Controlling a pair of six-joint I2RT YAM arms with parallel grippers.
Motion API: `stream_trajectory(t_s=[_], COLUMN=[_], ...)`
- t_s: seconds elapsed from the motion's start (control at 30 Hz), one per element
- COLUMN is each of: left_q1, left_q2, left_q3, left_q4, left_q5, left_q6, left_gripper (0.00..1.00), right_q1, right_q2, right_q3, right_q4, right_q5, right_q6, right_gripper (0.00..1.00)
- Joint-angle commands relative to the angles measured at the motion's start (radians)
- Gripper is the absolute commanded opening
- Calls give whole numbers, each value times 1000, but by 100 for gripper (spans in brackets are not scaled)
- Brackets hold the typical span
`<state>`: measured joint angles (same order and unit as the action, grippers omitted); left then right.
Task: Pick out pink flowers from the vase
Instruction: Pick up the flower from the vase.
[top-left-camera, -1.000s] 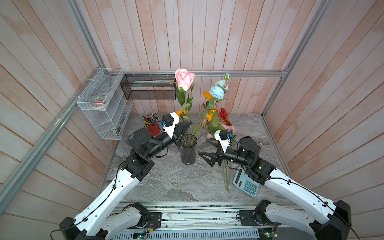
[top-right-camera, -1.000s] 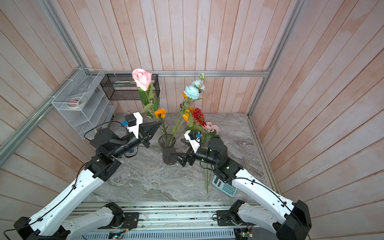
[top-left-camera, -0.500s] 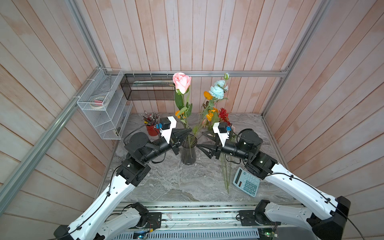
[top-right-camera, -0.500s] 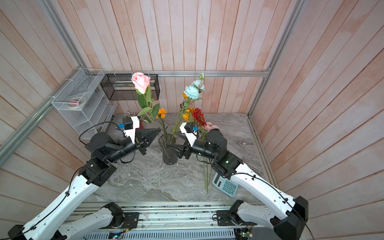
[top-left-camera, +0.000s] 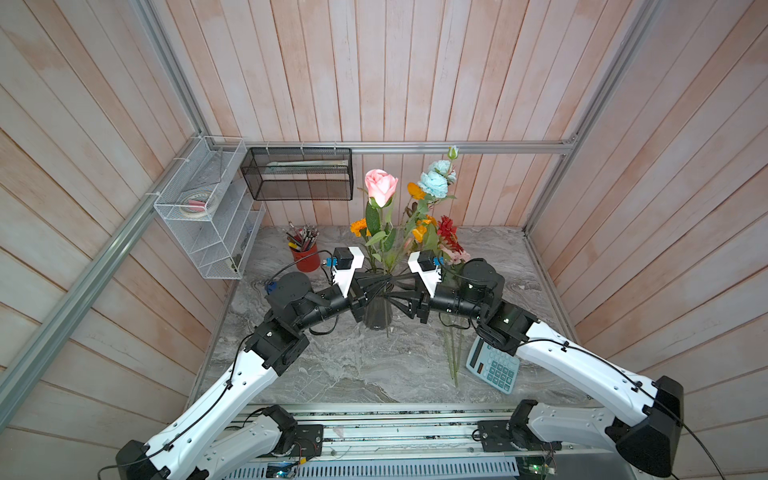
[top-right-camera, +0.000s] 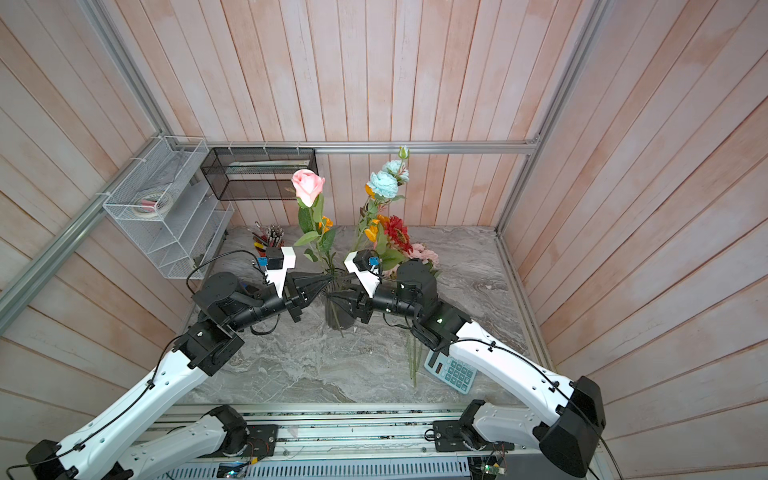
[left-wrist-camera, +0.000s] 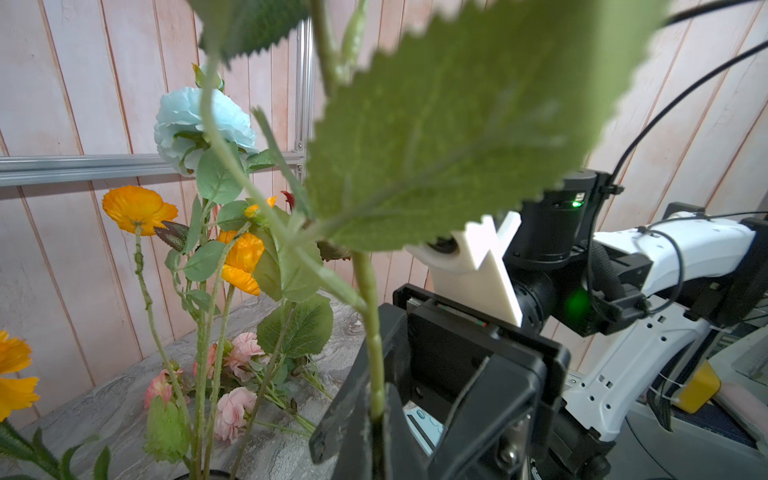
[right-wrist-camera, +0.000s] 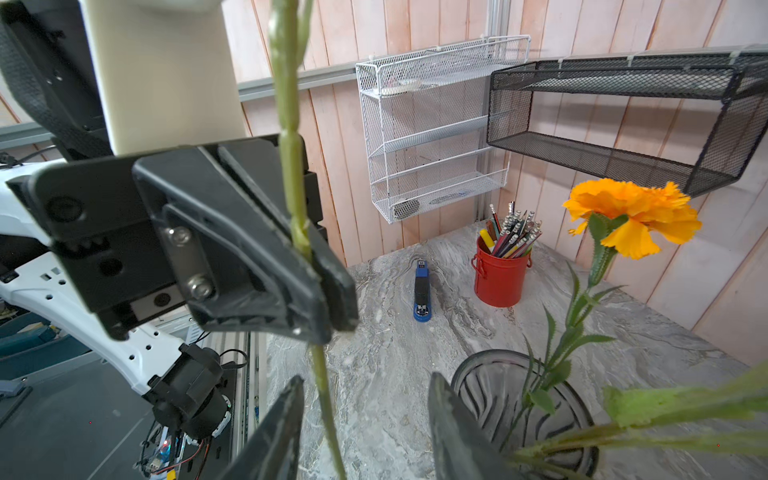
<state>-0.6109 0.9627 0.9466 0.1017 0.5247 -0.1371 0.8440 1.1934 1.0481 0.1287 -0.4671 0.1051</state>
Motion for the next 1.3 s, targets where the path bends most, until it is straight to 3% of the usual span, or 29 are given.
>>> stream_trajectory(t_s=[0.0, 0.13, 0.3, 0.37, 0.53, 0.57, 0.67, 0.9, 1.03, 1.27], left_q1=[-3, -3, -4, -4, -4, -4, -4, -4, -23, -33], left_q2=[0, 7, 14, 13, 10, 8, -11, -70, -147, -147], left_q3=[-20, -21, -27, -29, -37, -41, -59, -167, -267, -261], left_q4=[41, 51, 62, 63, 63, 58, 37, -22, 17, -156], left_q5=[17, 19, 19, 17, 2, -5, -17, 92, 130, 32], left_q6=[-8, -11, -17, -18, -10, -6, 20, 174, 255, 373], left_gripper=[0, 0, 0, 0, 0, 6, 42, 82, 86, 86], right_q1=[13, 13, 15, 16, 16, 17, 16, 15, 12, -21], right_q2=[11, 18, 18, 19, 11, 8, -1, -24, -43, -121], right_q3=[30, 36, 36, 39, 35, 32, 30, 48, 69, 109], right_q4=[15, 10, 9, 9, 2, -2, -17, -47, -102, -235], right_q5=[-15, -15, -23, -21, 0, 10, 48, 97, 153, 237], right_q6=[2, -5, -13, -15, -21, -21, -21, -33, -46, -32], right_gripper=[44, 24, 11, 1, 0, 0, 0, 0, 0, 0])
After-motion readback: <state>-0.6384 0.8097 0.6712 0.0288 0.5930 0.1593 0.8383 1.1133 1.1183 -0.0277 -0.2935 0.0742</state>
